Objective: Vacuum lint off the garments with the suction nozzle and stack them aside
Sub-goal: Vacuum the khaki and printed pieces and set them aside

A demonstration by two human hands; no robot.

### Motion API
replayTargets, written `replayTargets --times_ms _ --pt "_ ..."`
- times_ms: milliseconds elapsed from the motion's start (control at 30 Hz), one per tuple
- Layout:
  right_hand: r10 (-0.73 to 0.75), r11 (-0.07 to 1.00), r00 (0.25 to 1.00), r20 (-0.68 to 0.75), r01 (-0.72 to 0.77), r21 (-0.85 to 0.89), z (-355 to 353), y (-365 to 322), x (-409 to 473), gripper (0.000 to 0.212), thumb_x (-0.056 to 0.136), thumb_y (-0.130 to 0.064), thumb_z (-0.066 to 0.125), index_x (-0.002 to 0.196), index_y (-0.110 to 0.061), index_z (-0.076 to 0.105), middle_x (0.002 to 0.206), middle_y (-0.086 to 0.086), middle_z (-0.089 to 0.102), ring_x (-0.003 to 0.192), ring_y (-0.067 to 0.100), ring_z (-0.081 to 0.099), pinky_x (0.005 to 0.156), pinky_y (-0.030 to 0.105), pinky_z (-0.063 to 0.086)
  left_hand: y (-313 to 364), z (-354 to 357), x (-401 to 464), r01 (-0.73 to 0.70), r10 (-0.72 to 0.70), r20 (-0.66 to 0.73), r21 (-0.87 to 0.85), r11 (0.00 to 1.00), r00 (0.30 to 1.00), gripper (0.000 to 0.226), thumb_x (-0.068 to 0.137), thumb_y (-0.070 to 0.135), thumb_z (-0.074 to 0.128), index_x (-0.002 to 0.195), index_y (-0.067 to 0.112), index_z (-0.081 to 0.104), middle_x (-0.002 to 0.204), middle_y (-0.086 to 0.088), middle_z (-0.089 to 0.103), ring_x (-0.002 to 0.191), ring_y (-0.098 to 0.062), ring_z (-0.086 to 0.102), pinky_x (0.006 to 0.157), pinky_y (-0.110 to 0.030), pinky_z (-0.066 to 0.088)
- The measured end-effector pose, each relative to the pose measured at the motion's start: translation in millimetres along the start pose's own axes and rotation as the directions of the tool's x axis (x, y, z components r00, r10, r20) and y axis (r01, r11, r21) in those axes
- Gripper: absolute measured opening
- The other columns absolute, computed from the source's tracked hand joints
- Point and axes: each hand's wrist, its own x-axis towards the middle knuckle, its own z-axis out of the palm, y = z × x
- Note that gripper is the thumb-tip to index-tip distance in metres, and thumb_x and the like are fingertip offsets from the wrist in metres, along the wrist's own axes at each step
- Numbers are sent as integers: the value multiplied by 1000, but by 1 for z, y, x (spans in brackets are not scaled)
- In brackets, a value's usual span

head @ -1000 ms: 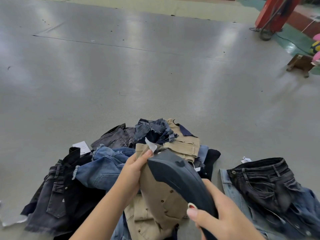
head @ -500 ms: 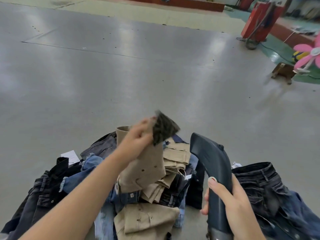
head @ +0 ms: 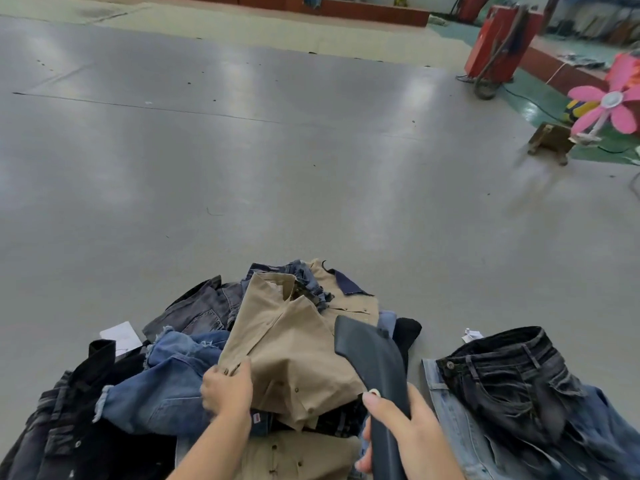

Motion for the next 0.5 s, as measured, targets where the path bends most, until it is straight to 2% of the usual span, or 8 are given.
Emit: replayTargets --times_ms 67,100,167,233,300,400,433,500 --pt "41 999 999 35 -42 21 2 2 2 24 84 -10 68 105 -7 57 55 17 54 40 27 49 41 29 46 12 13 2 309 -305 57 -239 920 951 94 70 47 78 139 4 31 142 -22 35 128 -41 37 104 -53 38" --pt "53 998 997 47 -54 18 3 3 3 25 84 -10 68 105 -6 57 55 17 54 41 27 48 42 29 45 13 18 6 373 -363 92 -312 874 927 96 71 48 77 141 3 28 144 -21 33 130 -41 35 105 -53 37" --pt "51 998 997 50 -53 28 4 0 7 26 84 -10 68 107 -7 56 55 18 54 41 27 48 44 30 45 11 21 17 388 -320 230 -380 839 919 82 83 44 68 142 0 32 138 -22 43 123 -40 45 107 -48 37" --pt "26 999 999 20 -27 47 2 -4 12 29 84 -10 68 110 -9 54 56 18 54 40 28 49 44 33 47 13 12 22 444 -299 371 -408 798 879 69 87 41 65 139 2 42 114 -20 58 99 -36 57 98 -37 40" --pt "-13 999 1000 -20 14 31 0 -8 15 31 85 -12 67 112 -13 53 56 18 54 41 29 50 45 34 49 21 -1 19 457 -256 443 -440 773 859 61 82 31 70 133 6 48 119 -18 59 102 -34 57 97 -44 45" --pt "-104 995 994 -41 104 -1 -4 -14 13 26 85 -13 67 108 -11 55 56 15 55 43 30 51 42 32 48 49 -31 2 19 63 113 -608 794 992 42 81 6 65 117 25 55 124 -12 57 99 -26 57 84 -44 51" --pt "-136 991 990 -43 136 -12 -5 -15 11 24 86 -13 66 107 -12 55 56 14 55 44 30 52 43 32 48 64 -43 -11 -179 260 31 -645 742 965 45 82 -1 60 109 35 57 119 -6 58 95 -20 59 75 -38 53" --pt "-192 981 980 -43 191 -21 -7 -15 6 22 86 -13 66 106 -13 57 56 13 56 45 30 53 45 33 50 92 -67 -38 -450 605 -5 -672 588 796 63 79 -12 54 98 47 64 110 6 61 85 -4 63 63 -20 53"
